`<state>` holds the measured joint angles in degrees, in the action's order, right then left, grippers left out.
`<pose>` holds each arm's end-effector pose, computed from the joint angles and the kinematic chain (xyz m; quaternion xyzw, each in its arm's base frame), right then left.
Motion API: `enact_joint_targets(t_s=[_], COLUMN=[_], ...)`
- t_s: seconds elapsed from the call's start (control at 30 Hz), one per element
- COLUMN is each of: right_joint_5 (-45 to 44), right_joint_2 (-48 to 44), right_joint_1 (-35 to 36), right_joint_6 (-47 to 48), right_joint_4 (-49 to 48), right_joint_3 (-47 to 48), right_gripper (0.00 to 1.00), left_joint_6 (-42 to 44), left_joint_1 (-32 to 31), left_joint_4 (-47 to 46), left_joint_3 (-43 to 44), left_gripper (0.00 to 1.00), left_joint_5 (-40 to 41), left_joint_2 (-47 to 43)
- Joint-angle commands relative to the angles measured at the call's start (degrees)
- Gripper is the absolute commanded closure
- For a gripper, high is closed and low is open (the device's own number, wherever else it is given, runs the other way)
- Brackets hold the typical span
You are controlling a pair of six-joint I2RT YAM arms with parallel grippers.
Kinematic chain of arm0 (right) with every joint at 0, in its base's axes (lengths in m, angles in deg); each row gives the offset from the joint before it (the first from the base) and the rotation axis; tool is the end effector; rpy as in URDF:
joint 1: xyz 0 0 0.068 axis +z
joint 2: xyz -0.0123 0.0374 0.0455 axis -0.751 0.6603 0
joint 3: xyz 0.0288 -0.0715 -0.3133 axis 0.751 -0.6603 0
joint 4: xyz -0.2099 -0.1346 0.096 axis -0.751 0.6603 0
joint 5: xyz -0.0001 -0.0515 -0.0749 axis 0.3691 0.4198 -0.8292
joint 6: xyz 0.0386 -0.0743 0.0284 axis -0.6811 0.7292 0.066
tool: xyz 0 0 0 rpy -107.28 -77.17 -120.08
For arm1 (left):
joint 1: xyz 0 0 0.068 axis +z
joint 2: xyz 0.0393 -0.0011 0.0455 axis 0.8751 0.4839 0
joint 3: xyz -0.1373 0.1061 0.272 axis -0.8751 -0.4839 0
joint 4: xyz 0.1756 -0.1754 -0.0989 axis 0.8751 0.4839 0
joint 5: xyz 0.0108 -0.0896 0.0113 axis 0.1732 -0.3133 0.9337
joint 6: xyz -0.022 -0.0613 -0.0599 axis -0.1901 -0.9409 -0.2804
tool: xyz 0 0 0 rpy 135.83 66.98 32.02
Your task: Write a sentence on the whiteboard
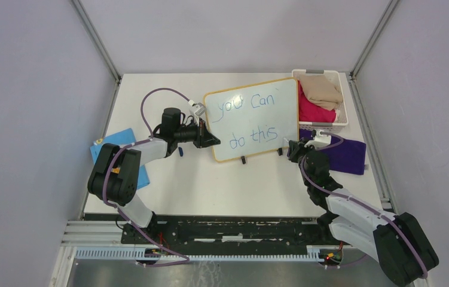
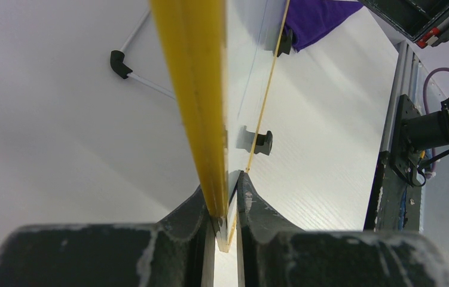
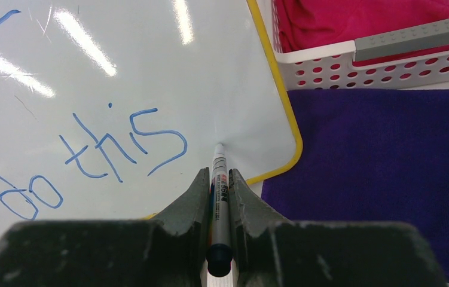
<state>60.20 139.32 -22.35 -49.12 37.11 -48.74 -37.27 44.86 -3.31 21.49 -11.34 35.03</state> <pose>0.2014 0.0652 0.2166 0.1350 0.7557 0.1446 0.6243 0.3300 -0.1585 0.2110 0.2668 0.7720 -0.4500 0.3610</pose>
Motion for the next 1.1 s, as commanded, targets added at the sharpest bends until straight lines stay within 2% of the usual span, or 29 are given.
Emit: enact_joint_targets(t_s=[0.0,1.07], right_joint_5=[0.38,1.83], right_joint_2=[0.67,1.56], right_joint_1=[-0.39,-0.64], right_joint_6=[0.17,0.47], right_joint_4=[-3.37,-1.43], right_joint_3=[2.55,1.86], right_gripper=[1.00,1.00], left_joint_6=[5.97,5.62], left_joint_1=[-1.60,-1.61], left_joint_4=[8.11,8.97], left_joint_3=[-0.69,-0.19], left_gripper=[0.98,0.98], left_joint_5=[8.03,9.38], left_joint_2=[2.36,2.47])
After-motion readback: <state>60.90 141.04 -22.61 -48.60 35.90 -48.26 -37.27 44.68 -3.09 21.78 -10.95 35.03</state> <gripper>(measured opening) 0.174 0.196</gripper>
